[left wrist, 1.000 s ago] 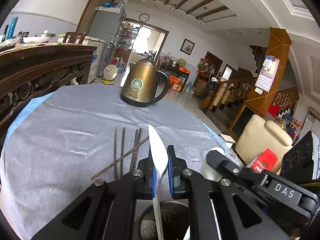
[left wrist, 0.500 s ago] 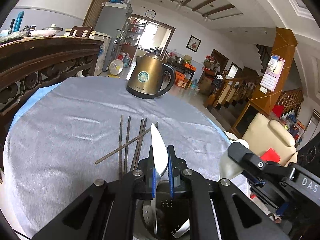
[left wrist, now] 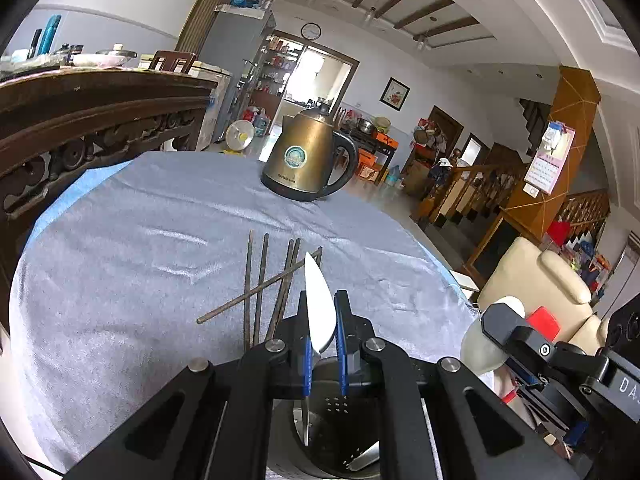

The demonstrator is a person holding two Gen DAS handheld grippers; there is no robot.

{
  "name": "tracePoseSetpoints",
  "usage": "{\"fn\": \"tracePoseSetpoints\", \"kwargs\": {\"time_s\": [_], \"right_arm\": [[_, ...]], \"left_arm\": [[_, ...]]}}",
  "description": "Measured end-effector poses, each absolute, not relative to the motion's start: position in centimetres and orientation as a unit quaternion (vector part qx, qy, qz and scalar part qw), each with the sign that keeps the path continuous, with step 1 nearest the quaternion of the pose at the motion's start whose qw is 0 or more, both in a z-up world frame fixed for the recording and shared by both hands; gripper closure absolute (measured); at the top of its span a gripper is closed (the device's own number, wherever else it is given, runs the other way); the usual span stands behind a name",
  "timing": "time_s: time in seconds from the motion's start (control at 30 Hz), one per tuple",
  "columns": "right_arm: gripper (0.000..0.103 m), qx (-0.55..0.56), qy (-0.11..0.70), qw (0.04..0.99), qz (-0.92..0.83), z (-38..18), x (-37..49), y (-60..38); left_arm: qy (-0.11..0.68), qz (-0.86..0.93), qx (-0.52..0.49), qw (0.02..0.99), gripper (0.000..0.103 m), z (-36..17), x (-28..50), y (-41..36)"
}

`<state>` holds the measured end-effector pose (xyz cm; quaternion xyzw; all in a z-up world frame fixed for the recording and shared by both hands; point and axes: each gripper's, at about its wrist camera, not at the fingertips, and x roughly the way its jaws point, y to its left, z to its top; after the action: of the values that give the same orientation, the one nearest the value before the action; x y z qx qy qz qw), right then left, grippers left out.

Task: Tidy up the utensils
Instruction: 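Lower the spoons into the dark cup and open both tools, then move both tools over the row of dark chopsticks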

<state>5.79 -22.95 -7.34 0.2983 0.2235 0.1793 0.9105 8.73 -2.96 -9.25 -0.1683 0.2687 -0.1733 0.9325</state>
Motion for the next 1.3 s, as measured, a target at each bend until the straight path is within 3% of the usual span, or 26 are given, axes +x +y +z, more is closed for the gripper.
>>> {"fn": "tracePoseSetpoints", "kwargs": {"time_s": [0.7,0.77,0.83,0.97,1.3], "right_arm": [[0.091,0.274,0.237,0.913,0.189,-7.2,5.3,-22.1],[0.078,0.272,0.243,0.912,0.187,-7.1,5.3,-22.1],[0.052,0.278,0.239,0.913,0.179,-7.0,5.2,-22.5],[0.052,0.284,0.225,0.918,0.161,-6.9,5.2,-23.4],[0.052,0.300,0.248,0.913,0.125,-8.4,8.0,-25.5]], "left_arm": [[0.270,-0.196,-0.193,0.923,0.093,-9.2,8.8,-1.5],[0.266,-0.192,-0.199,0.924,0.091,-8.9,8.7,-0.9],[0.259,-0.185,-0.208,0.925,0.085,-8.5,8.8,0.0],[0.248,-0.167,-0.219,0.929,0.073,-8.2,9.3,1.9],[0.281,-0.122,-0.202,0.930,0.063,-10.3,13.7,5.4]]}}
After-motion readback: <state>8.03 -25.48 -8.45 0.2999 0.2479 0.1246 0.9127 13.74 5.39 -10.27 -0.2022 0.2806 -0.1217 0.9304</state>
